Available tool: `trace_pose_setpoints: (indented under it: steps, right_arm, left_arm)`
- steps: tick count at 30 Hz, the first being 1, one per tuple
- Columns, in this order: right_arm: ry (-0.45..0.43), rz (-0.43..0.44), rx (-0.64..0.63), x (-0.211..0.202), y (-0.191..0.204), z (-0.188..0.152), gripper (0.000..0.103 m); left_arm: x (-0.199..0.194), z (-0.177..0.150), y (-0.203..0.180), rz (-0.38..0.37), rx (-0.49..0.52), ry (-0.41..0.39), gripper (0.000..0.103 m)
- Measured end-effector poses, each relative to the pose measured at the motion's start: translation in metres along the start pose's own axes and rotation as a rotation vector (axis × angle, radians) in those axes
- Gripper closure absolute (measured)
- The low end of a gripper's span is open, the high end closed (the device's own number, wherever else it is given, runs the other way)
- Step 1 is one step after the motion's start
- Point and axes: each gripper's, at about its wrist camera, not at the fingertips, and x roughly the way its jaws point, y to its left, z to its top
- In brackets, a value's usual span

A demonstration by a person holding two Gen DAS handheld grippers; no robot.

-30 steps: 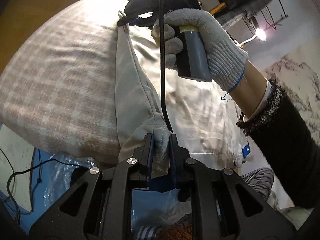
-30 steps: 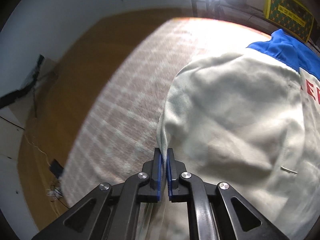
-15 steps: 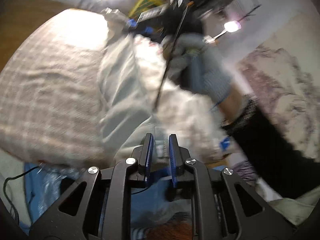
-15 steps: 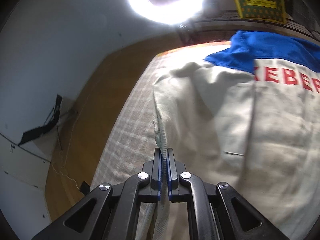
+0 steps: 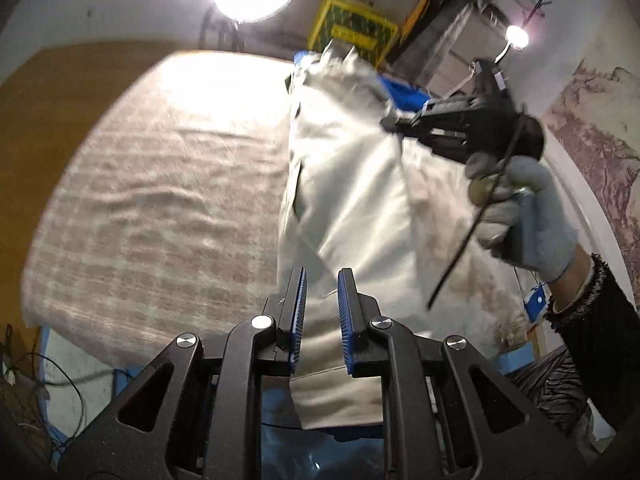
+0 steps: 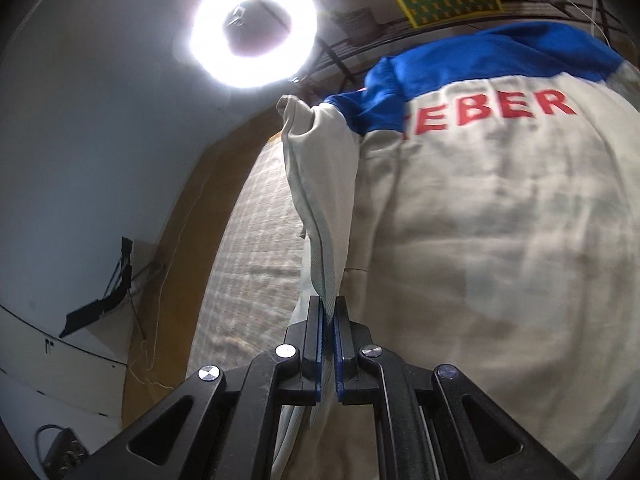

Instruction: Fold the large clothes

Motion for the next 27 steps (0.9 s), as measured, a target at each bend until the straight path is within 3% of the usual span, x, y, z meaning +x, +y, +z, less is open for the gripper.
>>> trace_pose_setpoints:
  steps: [5,9,17,20,22,27]
  right_arm:
    - [-0.008,0.007,0.054,-0.014,-0.036,0.001,0.101]
    - [0.003,0.012,0.104,-0.013,-0.063,0.002,0.101]
    - [0.052,-0.047,0.110,0.013,-0.090,-0.010,0.101]
    - [0.087,-0.086,0.109,0.016,-0.099,-0.014,0.097]
    - [0.095,-0.077,0.099,0.011,-0.101,-0.015,0.087]
    - [0.068,-0.090,-0.002,-0.029,-0.094,-0.017,0.079]
  left_arm:
    - [0.035,-0.012,-0.013,-0.039,0.026,0.101,0.090]
    - [0.057,-0.023,-0.037,-0.059,0.109,0.173,0.090]
    - [0.086,-0.040,-0.049,-0.031,0.190,0.288,0.090]
    - [0.090,-0.050,-0.055,-0.011,0.247,0.303,0.090]
    - [0.087,-0.053,-0.060,-0.007,0.272,0.298,0.090]
    - [0.081,-0.050,-0.057,-0.042,0.244,0.298,0.090]
